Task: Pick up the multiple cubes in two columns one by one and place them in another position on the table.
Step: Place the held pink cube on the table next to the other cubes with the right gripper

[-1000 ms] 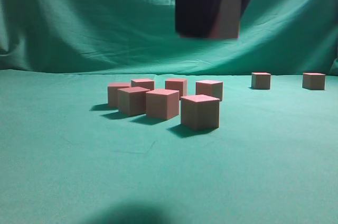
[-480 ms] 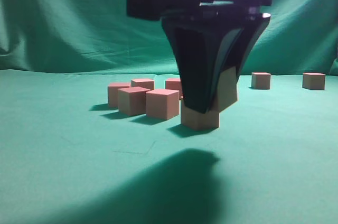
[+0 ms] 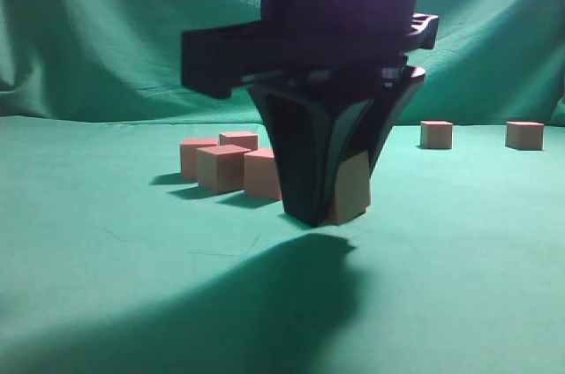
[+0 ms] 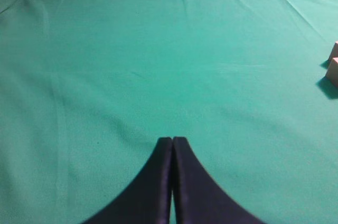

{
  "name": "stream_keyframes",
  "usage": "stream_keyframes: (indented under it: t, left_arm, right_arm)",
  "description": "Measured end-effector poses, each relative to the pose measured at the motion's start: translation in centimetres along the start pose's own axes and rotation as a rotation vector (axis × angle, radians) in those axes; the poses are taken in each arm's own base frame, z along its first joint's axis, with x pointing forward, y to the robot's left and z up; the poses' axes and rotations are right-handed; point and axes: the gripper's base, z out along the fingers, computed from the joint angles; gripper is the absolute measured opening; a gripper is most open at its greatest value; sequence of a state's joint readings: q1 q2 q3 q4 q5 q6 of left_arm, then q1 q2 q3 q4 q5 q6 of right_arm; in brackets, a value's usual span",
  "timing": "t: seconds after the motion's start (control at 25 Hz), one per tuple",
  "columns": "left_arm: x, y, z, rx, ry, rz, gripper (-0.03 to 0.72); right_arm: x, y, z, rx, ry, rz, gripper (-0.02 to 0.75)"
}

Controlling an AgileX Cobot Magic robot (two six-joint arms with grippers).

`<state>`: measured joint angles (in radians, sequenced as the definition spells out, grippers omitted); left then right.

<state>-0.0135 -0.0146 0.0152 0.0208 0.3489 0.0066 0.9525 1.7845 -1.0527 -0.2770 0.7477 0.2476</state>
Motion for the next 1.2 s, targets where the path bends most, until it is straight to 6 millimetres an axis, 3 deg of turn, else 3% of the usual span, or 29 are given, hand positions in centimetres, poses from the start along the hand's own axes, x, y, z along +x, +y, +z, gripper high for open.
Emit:
stream_keyframes:
  t: [0.28,1.0,1.08,1.12,1.2]
  left_arm:
    - [0.00,0.00,0.00,0.000,0.000,0.000,0.000]
    - [0.00,0.00,0.00,0.000,0.000,0.000,0.000]
    - [0.00,0.00,0.00,0.000,0.000,0.000,0.000]
    - [0.00,0.00,0.00,0.000,0.000,0.000,0.000]
    - [0.00,0.00,0.00,0.000,0.000,0.000,0.000]
  right_arm:
    - [-0.02,-0.04,0.92,0.025,0.018,-0.018,0.265]
    - [-0.11,-0.05,0.98,0.027,0.009,0.019,0.265]
    - [-0.05,-0.07,0.98,0.030,0.016,0.022,0.335]
    - [-0.03,-0.08,0.98,0.030,0.018,0.024,0.326]
    - [-0.01,-0.09,0.98,0.032,0.020,0.025,0.424]
